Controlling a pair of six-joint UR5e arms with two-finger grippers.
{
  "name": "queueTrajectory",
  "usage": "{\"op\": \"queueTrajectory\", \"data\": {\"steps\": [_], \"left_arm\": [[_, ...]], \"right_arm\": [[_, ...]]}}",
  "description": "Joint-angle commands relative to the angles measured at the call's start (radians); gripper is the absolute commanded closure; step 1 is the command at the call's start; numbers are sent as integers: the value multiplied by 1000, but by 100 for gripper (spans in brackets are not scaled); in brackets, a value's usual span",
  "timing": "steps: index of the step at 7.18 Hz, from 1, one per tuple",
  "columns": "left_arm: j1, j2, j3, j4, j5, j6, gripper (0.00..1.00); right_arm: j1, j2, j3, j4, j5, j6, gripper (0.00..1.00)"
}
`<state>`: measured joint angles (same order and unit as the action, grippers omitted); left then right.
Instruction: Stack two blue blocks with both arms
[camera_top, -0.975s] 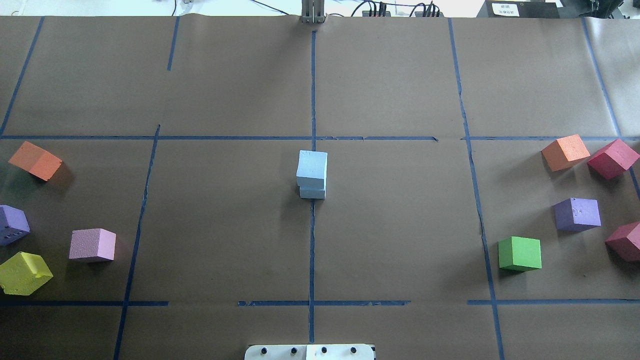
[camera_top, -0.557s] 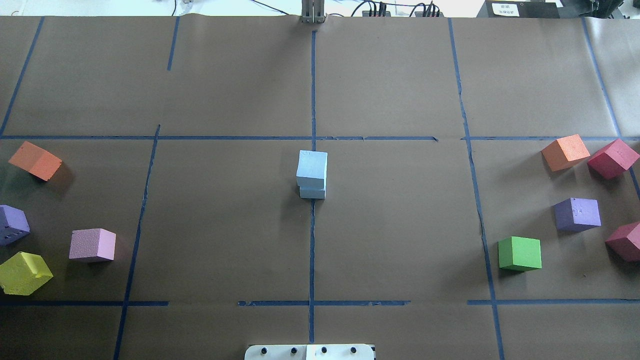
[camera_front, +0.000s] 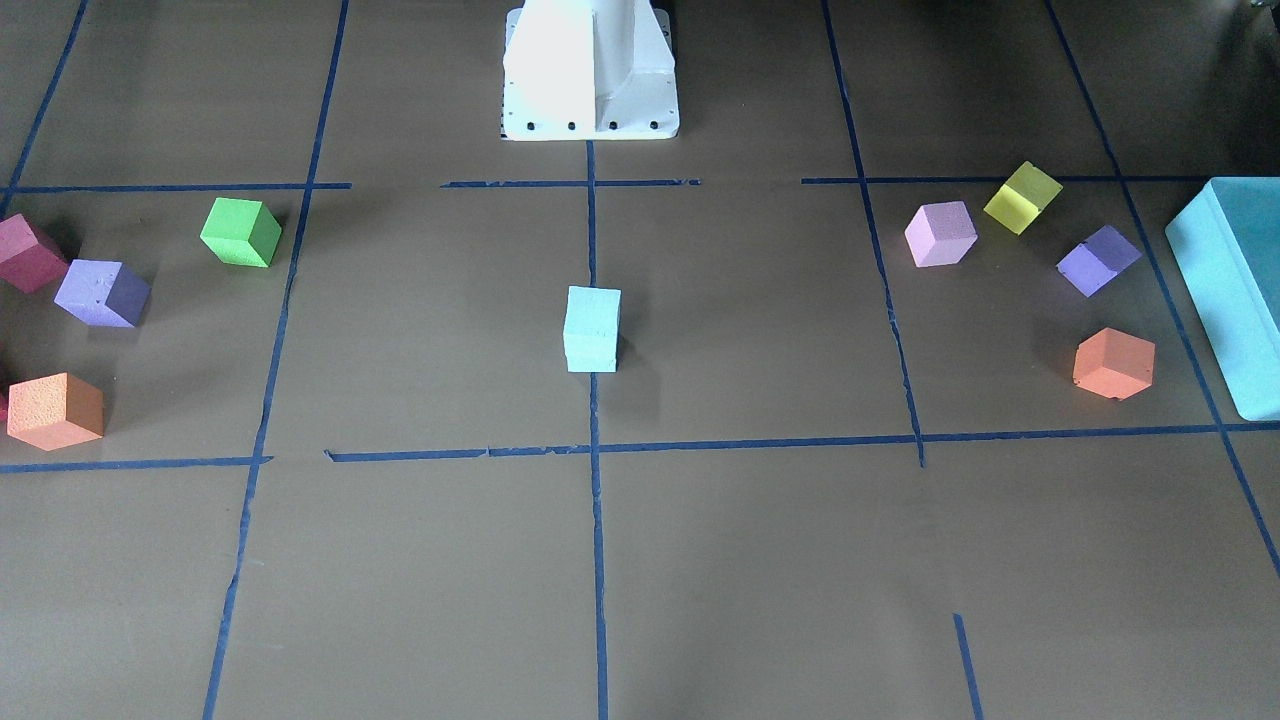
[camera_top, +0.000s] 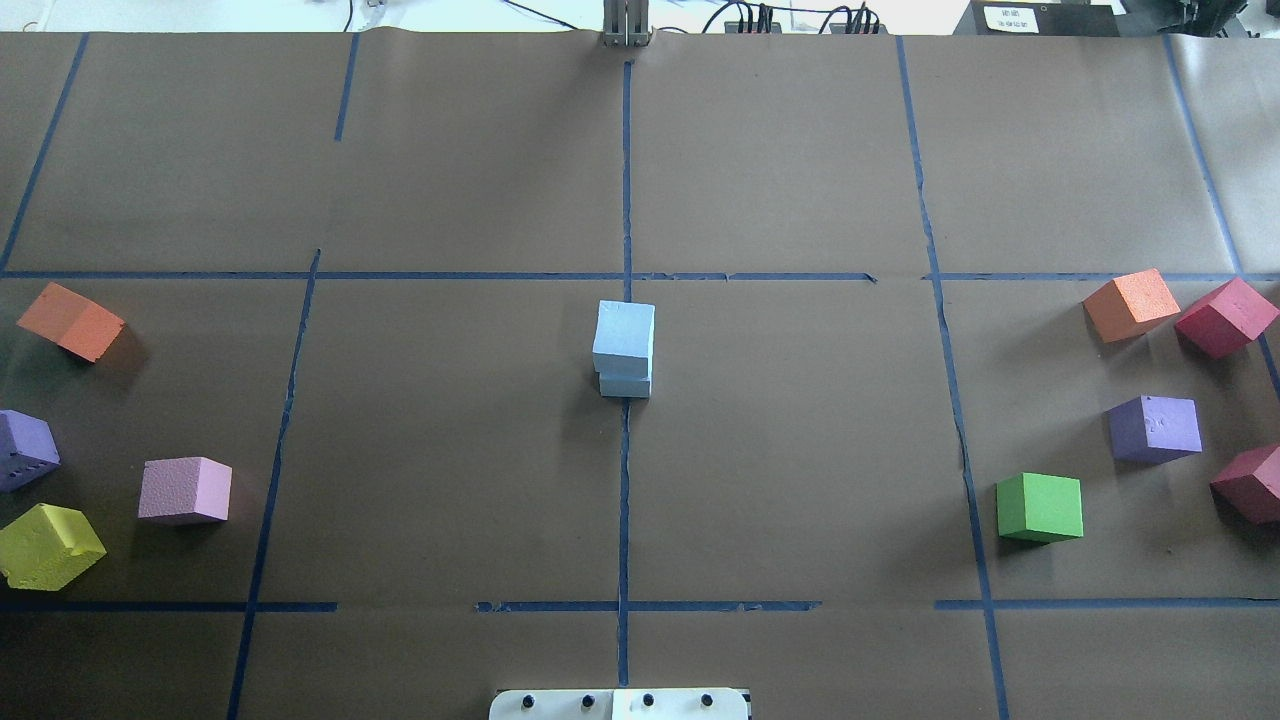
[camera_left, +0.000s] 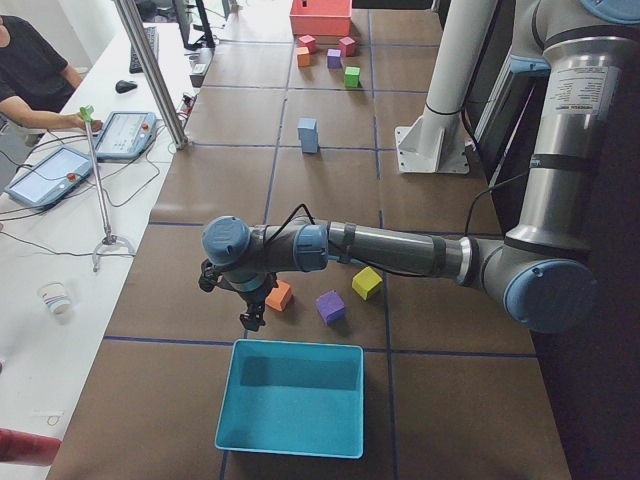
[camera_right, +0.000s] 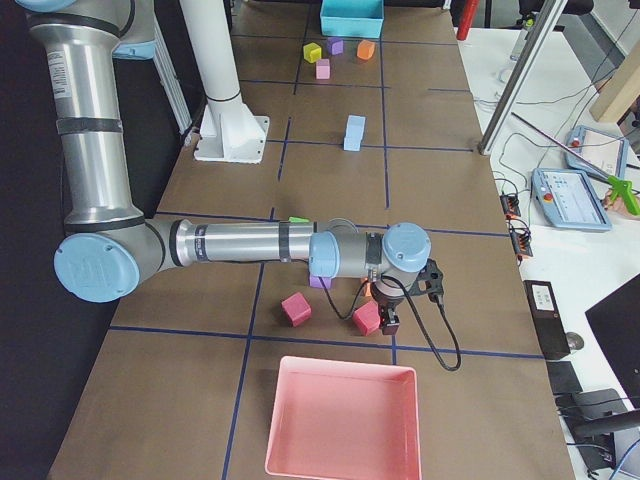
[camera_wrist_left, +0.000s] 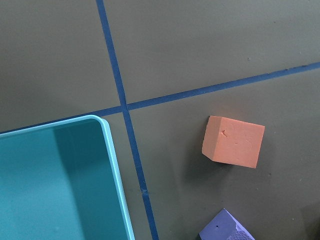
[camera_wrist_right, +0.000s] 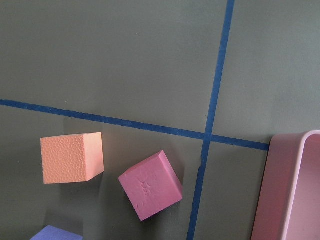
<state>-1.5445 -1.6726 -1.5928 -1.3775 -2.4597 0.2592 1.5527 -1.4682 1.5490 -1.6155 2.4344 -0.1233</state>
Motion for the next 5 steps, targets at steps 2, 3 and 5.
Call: {"op": "queueTrajectory", "data": {"steps": [2, 3, 5], "left_arm": [[0, -12, -13, 0, 4, 0, 0], [0, -16, -18, 0, 49, 2, 0], [1, -9, -74, 2, 94, 0, 0]], "right_arm": [[1, 3, 0, 5, -3, -4, 0], [1, -6, 6, 8, 1, -4, 0], [1, -1, 13, 9, 0, -4, 0]]}}
